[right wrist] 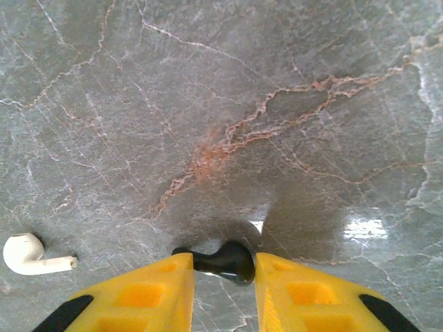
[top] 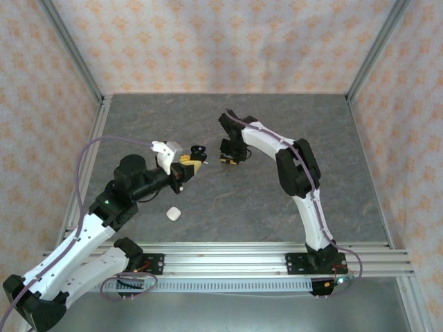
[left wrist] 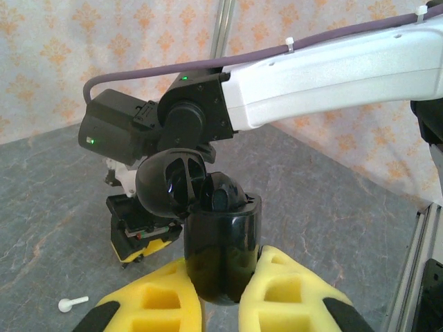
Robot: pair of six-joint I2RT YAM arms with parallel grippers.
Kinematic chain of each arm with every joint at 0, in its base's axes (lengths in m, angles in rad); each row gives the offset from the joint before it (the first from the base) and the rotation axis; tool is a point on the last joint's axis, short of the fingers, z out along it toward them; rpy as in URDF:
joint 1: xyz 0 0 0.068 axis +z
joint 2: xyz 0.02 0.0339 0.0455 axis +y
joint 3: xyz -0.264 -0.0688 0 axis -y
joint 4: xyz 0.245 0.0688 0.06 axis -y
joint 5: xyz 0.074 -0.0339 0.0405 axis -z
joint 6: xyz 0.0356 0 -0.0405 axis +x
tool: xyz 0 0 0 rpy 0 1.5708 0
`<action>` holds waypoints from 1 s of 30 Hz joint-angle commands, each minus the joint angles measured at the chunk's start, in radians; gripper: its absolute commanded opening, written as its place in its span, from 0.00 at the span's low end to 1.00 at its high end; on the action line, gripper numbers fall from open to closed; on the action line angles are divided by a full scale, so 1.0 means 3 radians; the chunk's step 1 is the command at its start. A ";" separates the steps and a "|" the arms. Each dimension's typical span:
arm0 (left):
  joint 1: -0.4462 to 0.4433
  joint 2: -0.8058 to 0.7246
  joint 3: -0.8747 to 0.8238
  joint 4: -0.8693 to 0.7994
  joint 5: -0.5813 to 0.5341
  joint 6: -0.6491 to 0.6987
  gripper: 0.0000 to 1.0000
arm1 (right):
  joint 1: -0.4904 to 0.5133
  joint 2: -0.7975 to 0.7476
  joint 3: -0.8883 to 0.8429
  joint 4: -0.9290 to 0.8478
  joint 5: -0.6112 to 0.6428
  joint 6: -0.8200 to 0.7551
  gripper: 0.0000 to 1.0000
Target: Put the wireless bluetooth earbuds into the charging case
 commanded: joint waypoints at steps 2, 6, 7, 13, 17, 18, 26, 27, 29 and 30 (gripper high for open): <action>-0.0020 -0.0054 0.0070 -0.0018 0.0011 0.0076 0.00 | 0.0010 0.0067 0.0140 -0.0203 0.0131 -0.0136 0.28; -0.0024 -0.0055 0.0075 -0.0019 0.0008 0.0096 0.00 | -0.0001 0.0070 0.0218 -0.0298 0.0199 -0.0217 0.28; -0.0021 -0.0056 0.0070 -0.0020 0.0009 0.0097 0.00 | -0.0001 0.0071 0.0244 -0.0323 0.0224 -0.0236 0.28; -0.0018 -0.0054 0.0082 -0.0055 0.0024 0.0122 0.00 | 0.0005 0.0079 0.0445 -0.0458 0.0307 -0.0215 0.33; -0.0017 -0.0057 0.0090 -0.0072 0.0025 0.0142 0.00 | 0.0013 0.0089 0.0487 -0.0597 0.0351 0.0191 0.45; -0.0020 -0.0055 0.0089 -0.0075 0.0023 0.0148 0.00 | 0.0026 0.0075 0.0446 -0.0588 0.0328 0.0319 0.48; -0.0017 -0.0038 0.0075 -0.0065 0.0036 0.0175 0.00 | 0.0117 -0.0053 0.0033 0.0036 0.0104 0.1114 0.51; -0.0019 -0.0041 0.0079 -0.0065 0.0043 0.0174 0.00 | 0.0120 -0.0063 -0.0010 0.0103 0.0098 0.1182 0.51; -0.0017 -0.0032 0.0085 -0.0083 0.0054 0.0187 0.00 | 0.0133 -0.0082 -0.0086 0.0201 0.0142 0.1320 0.51; -0.0017 -0.0036 0.0094 -0.0101 0.0054 0.0196 0.00 | 0.0137 -0.0086 -0.0098 0.0209 0.0171 0.1355 0.51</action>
